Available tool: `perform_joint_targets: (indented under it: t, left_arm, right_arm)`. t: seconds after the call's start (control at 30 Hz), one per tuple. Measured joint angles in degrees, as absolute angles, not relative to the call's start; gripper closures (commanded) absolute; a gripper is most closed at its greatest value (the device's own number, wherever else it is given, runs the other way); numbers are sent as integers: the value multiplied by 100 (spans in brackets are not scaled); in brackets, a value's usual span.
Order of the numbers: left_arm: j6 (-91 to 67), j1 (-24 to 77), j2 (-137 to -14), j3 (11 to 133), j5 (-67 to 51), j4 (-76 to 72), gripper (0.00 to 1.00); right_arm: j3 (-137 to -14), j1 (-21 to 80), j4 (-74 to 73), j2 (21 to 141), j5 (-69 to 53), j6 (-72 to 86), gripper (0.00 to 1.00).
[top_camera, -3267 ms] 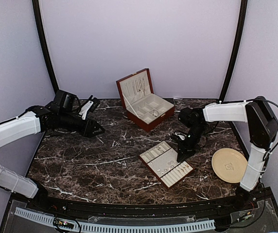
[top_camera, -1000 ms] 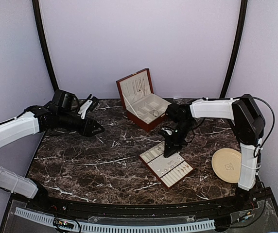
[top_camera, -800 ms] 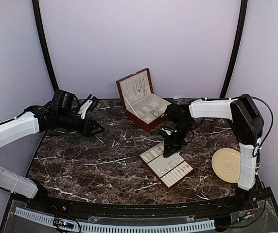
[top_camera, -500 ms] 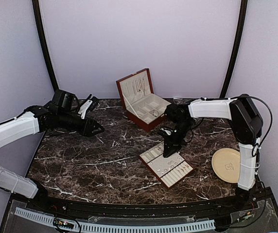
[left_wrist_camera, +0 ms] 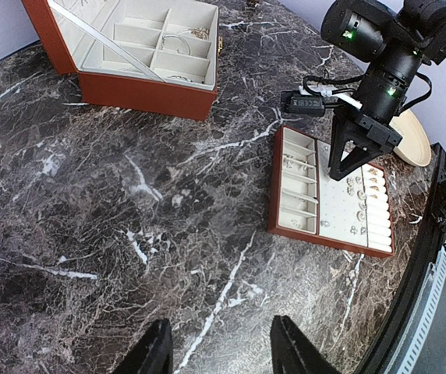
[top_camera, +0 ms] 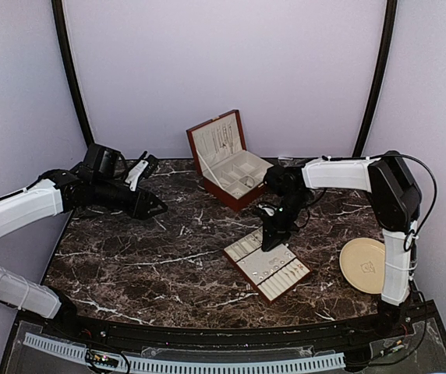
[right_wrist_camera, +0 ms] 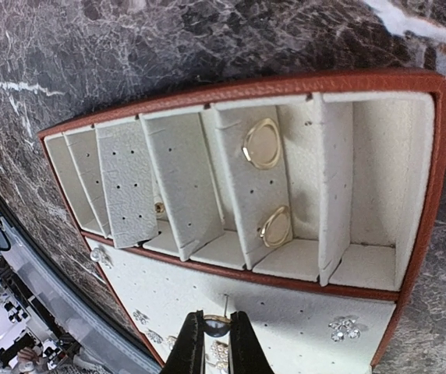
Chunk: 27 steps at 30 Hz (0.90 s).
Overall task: Organize the mixed jewelry
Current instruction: Place the earring in the earring holder.
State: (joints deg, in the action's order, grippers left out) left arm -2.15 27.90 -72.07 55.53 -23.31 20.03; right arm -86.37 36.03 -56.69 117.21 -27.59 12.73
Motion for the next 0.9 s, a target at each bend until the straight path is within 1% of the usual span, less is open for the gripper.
perform_joint_targets:
  t: [0.6, 0.77, 0.9]
  left_arm:
    - [-215, 2790, -7207, 5553, -2331, 2005, 55]
    - [-215, 2790, -7207, 5553, -2331, 2003, 56]
    - [-215, 2790, -7207, 5553, -2331, 2003, 55]
  right_arm:
    - [-8639, 3599, -5671, 11771, -2757, 1247, 96]
    - [-8646, 3599, -5677, 11778, -2698, 1249, 93]
    - [-8652, 3599, -5682, 11784, -2694, 1249, 92]
